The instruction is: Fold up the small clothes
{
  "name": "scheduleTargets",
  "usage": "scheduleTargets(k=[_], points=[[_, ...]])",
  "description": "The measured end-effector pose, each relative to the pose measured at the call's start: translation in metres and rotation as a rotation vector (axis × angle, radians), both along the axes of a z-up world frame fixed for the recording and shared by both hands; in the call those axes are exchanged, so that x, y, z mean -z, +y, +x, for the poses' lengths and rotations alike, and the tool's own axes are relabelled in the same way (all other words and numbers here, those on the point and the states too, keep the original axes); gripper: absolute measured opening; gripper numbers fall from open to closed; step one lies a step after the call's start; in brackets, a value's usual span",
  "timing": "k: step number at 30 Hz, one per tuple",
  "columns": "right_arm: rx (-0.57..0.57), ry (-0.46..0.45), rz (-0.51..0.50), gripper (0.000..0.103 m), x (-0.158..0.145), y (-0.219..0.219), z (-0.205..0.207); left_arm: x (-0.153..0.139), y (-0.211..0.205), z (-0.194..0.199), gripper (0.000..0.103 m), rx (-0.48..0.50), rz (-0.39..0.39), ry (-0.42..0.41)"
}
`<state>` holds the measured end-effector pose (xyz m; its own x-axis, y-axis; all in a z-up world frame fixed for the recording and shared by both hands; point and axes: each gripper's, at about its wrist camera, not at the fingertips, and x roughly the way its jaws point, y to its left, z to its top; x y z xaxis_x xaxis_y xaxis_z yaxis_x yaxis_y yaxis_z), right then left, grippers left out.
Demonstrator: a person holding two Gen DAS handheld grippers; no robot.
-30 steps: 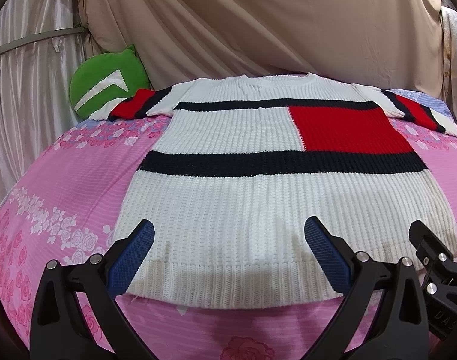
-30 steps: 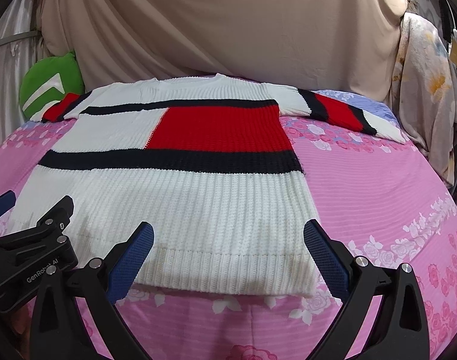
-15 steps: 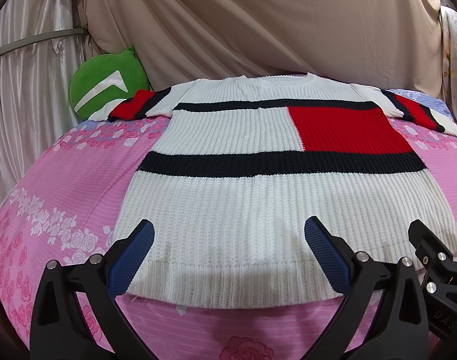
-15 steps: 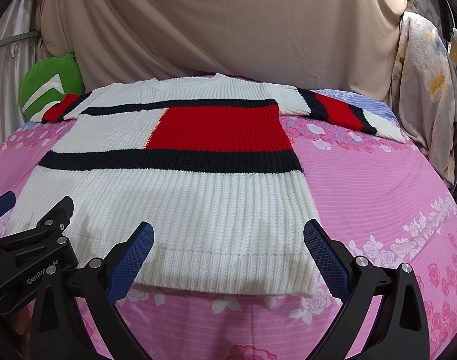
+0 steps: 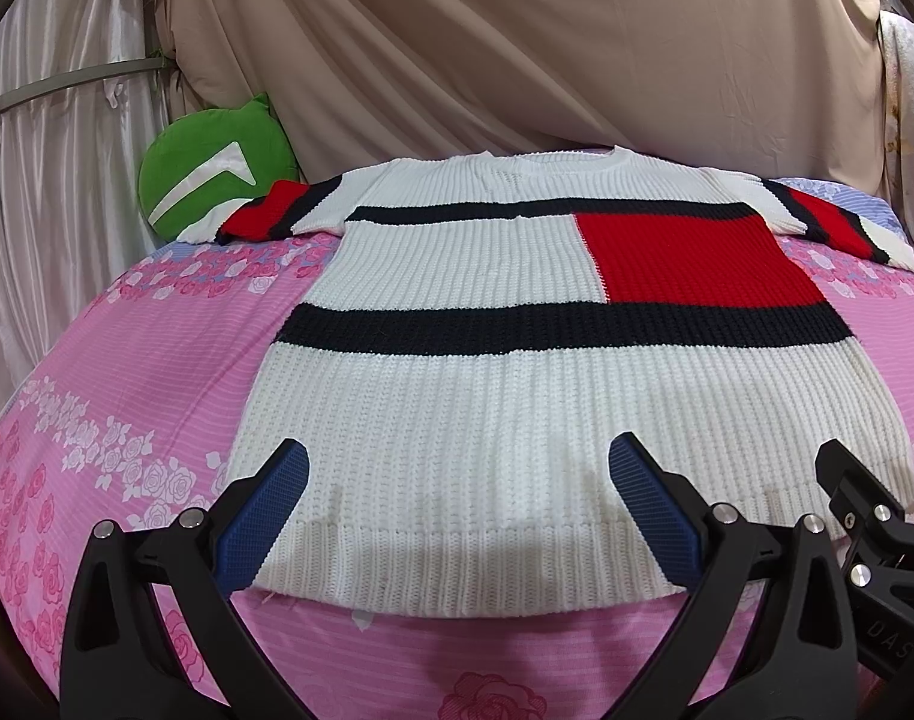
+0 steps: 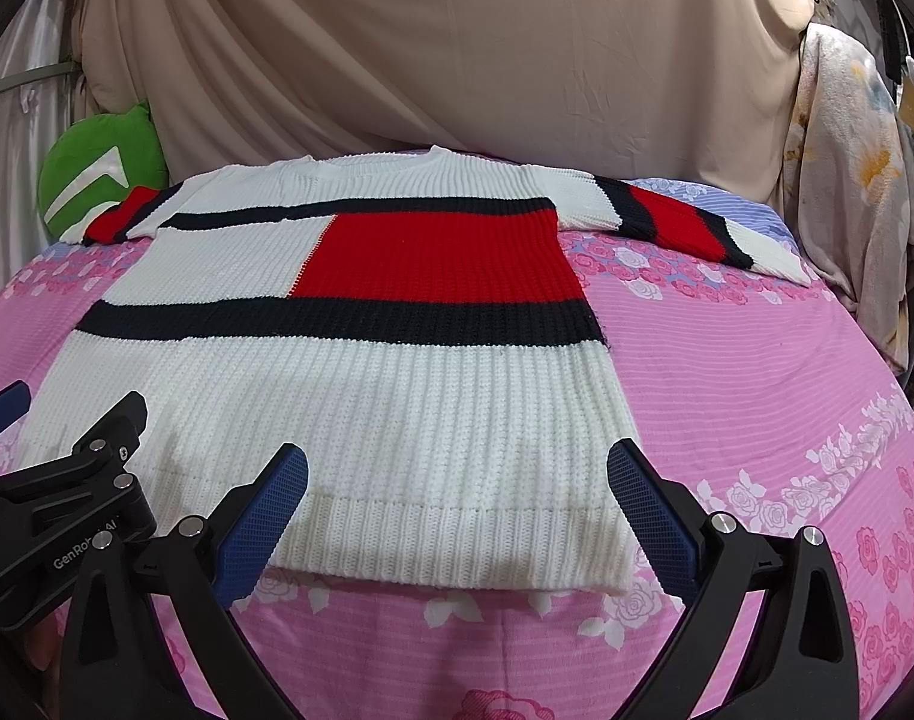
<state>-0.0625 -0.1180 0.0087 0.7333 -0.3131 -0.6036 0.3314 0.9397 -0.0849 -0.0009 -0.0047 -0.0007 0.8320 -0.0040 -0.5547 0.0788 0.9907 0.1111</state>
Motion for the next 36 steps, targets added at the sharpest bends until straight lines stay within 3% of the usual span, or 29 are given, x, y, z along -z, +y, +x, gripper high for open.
scheduleTargets(k=[36], points=[[0.007,0.005,0.013,0.098,0.0027,-0.0007,0.001,0.0,-0.0066,-0.0005,0.098,0.003,0.01,-0.005]])
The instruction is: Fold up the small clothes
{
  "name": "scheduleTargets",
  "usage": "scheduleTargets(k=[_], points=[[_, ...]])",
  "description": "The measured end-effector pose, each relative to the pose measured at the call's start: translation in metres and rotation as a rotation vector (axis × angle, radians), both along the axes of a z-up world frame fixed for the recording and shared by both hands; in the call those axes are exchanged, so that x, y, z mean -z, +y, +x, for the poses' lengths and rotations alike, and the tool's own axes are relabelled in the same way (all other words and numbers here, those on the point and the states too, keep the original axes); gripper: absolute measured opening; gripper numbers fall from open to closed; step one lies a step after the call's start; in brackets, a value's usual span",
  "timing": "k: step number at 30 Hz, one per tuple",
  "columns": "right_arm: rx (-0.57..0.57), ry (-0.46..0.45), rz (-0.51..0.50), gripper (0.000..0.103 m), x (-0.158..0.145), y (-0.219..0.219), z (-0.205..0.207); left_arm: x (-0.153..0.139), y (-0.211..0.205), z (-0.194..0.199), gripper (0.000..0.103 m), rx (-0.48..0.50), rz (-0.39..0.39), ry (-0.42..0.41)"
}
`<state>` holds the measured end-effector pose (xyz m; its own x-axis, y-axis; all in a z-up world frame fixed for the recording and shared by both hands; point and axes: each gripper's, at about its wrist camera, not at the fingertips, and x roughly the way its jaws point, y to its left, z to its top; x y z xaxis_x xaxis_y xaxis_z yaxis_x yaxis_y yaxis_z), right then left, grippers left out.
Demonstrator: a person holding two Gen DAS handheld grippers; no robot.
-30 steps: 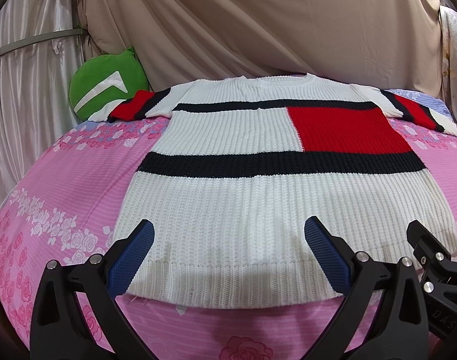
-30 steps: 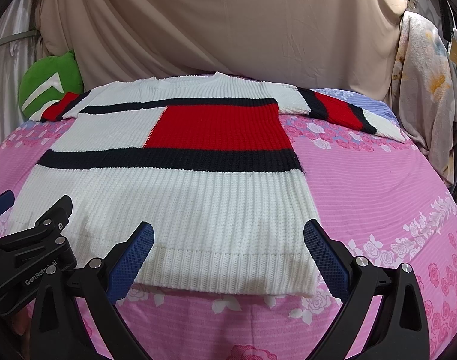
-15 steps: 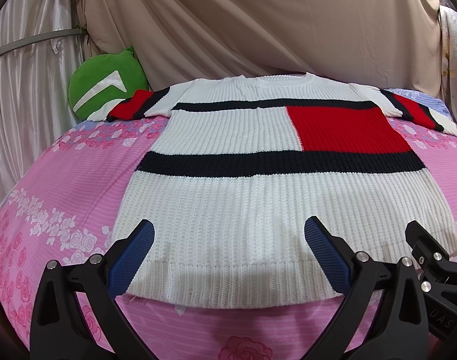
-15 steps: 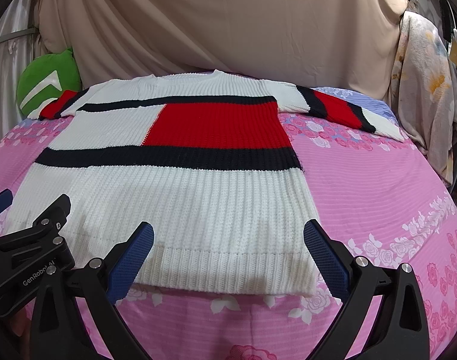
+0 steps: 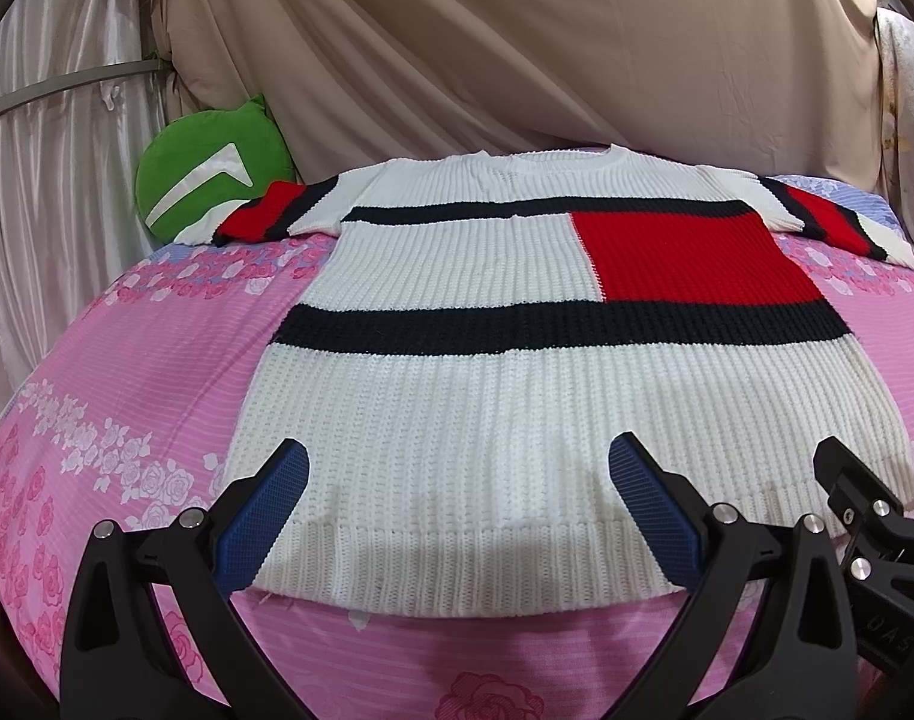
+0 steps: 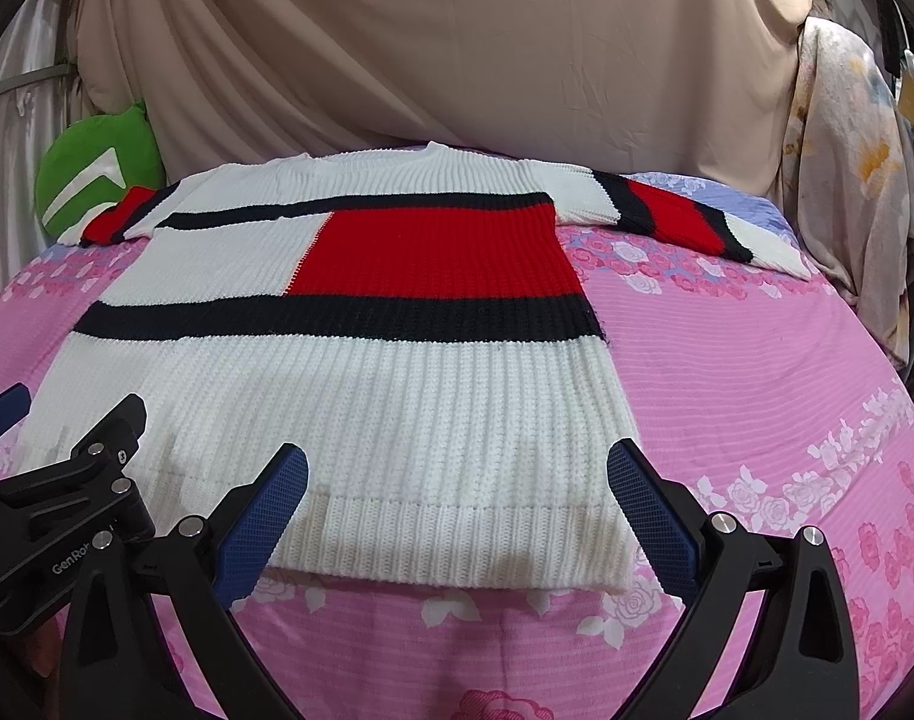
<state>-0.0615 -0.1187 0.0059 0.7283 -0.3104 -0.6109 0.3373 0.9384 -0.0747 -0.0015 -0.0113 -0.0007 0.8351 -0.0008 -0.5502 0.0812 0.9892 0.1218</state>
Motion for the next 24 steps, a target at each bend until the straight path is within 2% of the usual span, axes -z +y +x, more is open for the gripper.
scheduleTargets(k=[4,10,15,18,21,24], points=[[-0.006,-0.002,0.012,0.098,-0.001,-0.001,0.0,0.002,-0.004,-0.001,0.098,-0.016,0.034,0.004],[-0.019,0.004,0.045,0.098,-0.001,-0.005,0.002,0.002,-0.002,0.0,0.098,-0.019,0.023,0.02],[-0.042,-0.051,0.121,0.098,-0.015,-0.032,-0.005,-0.009,0.013,0.0,0.098,0.013,-0.047,0.015],[0.004,-0.129,0.122,0.098,-0.039,-0.088,0.0,-0.034,0.031,0.016,0.098,0.003,-0.049,-0.027],[0.088,-0.193,0.158,0.098,-0.055,-0.175,0.019,-0.055,0.053,0.044,0.098,-0.016,-0.076,-0.038],[0.219,-0.167,0.242,0.098,-0.054,-0.276,0.05,-0.066,0.071,0.073,0.098,-0.035,-0.112,-0.029]])
